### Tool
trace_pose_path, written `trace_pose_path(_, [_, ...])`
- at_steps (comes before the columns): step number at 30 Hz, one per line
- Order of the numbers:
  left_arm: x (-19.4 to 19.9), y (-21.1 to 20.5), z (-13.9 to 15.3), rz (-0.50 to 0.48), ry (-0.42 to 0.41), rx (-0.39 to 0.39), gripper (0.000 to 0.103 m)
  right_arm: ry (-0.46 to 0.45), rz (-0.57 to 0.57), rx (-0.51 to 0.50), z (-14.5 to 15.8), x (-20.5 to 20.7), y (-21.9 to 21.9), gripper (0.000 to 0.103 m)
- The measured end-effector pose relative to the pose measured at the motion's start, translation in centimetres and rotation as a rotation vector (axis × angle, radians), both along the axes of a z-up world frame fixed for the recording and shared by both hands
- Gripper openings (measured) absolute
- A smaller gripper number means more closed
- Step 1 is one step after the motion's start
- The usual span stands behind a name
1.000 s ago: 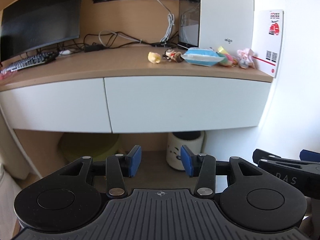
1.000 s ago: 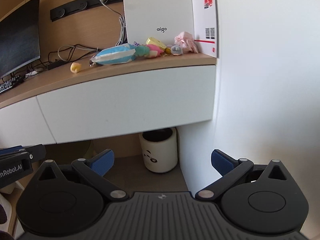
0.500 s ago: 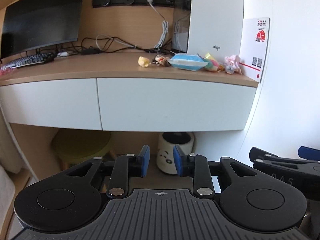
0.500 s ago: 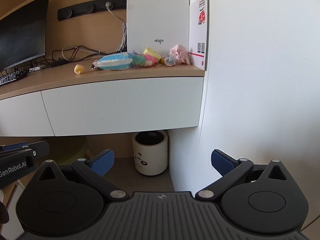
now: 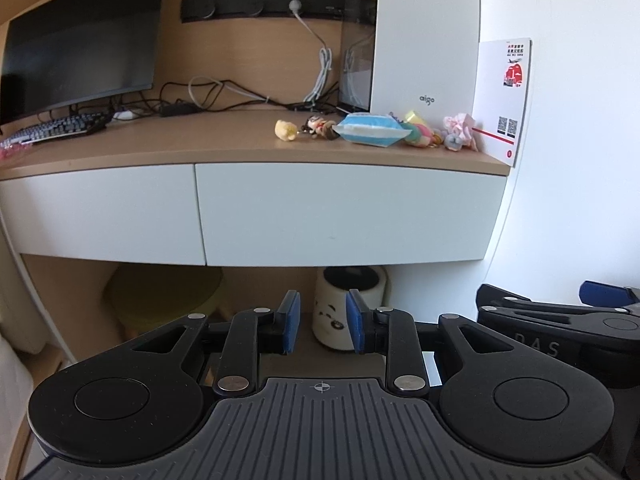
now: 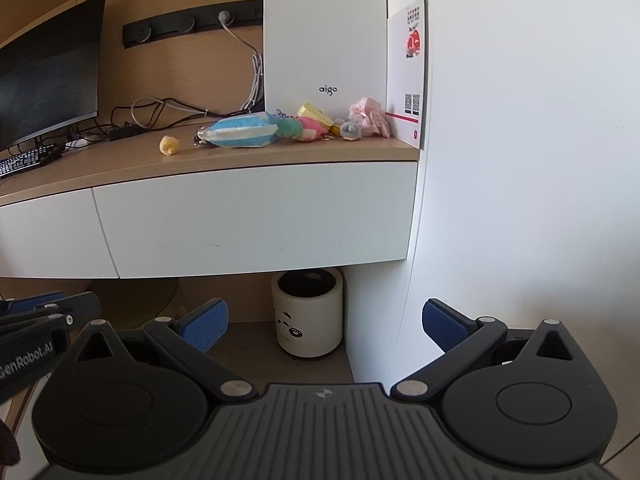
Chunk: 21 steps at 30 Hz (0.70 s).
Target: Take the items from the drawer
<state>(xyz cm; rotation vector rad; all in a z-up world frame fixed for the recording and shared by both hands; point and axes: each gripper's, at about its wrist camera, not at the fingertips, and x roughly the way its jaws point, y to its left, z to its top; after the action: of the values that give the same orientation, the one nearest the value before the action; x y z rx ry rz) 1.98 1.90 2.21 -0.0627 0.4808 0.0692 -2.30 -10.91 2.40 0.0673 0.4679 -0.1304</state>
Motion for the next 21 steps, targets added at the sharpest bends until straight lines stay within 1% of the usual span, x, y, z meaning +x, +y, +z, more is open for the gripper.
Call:
trace_pose_path(13, [0.24,0.31,-0.03,-0.004,0.007,0.021,0.029,-0.001,0.011,-0.007,0.29,0.06,0.93,0.103])
trace_pose_path(21, [0.38,0.44,-0.04,-0.006,0.006,0.014,0.029,0.001,0.006,-0.012,0.17,0.41,1.04,0.103])
